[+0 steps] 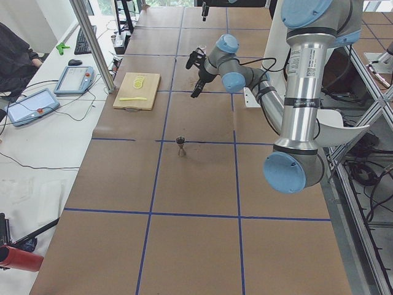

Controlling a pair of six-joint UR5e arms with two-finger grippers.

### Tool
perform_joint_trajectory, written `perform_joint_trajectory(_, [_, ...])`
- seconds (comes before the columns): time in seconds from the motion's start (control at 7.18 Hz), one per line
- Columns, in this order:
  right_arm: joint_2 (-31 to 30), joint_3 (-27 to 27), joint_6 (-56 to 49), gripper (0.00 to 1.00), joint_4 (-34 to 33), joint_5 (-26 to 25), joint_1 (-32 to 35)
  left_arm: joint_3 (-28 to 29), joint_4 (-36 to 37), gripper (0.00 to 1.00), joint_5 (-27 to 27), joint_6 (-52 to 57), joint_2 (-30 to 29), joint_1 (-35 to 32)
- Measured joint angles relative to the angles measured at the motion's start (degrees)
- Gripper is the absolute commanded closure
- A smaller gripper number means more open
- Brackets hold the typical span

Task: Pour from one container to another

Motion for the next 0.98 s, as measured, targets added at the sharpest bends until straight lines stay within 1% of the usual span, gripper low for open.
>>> perform_joint_trajectory(0.14, [1.57, -0.59, -8.83, 0.00, -6.53, 1.38, 3.67, 4.32, 0.02, 0.00, -6.01, 8.53, -0.08, -7.35])
perform_joint_trajectory(0.28, [2.64, -1.00, -17.51, 0.00, -13.29, 1.71, 6.51, 8.93, 0.03, 0.00, -10.03, 17.12, -0.01, -13.80])
perform_joint_trajectory(0.42, [3.09, -1.80, -25.21, 0.00, -18.41, 1.62, 8.87, 13.80, 0.07, 0.00, -13.01, 25.88, 0.10, -19.59])
perform_joint_trajectory(0.56, [3.40, -3.22, -31.50, 0.00, -22.01, 1.79, 11.42, 18.89, 0.76, 0.00, -15.55, 34.36, 0.08, -24.79])
perform_joint_trajectory(0.7, [3.60, -4.51, -35.45, 0.00, -24.42, 2.71, 13.66, 23.47, 2.38, 0.00, -16.90, 42.40, -0.01, -29.25])
perform_joint_trajectory(0.84, [3.41, -5.21, -37.29, 0.00, -25.85, 3.89, 15.21, 27.14, 4.56, 0.00, -18.04, 49.44, 0.02, -33.16])
perform_joint_trajectory(0.98, [3.12, -5.63, -37.90, 0.00, -26.30, 4.50, 16.04, 29.57, 7.52, 0.00, -19.62, 54.10, 0.41, -36.22])
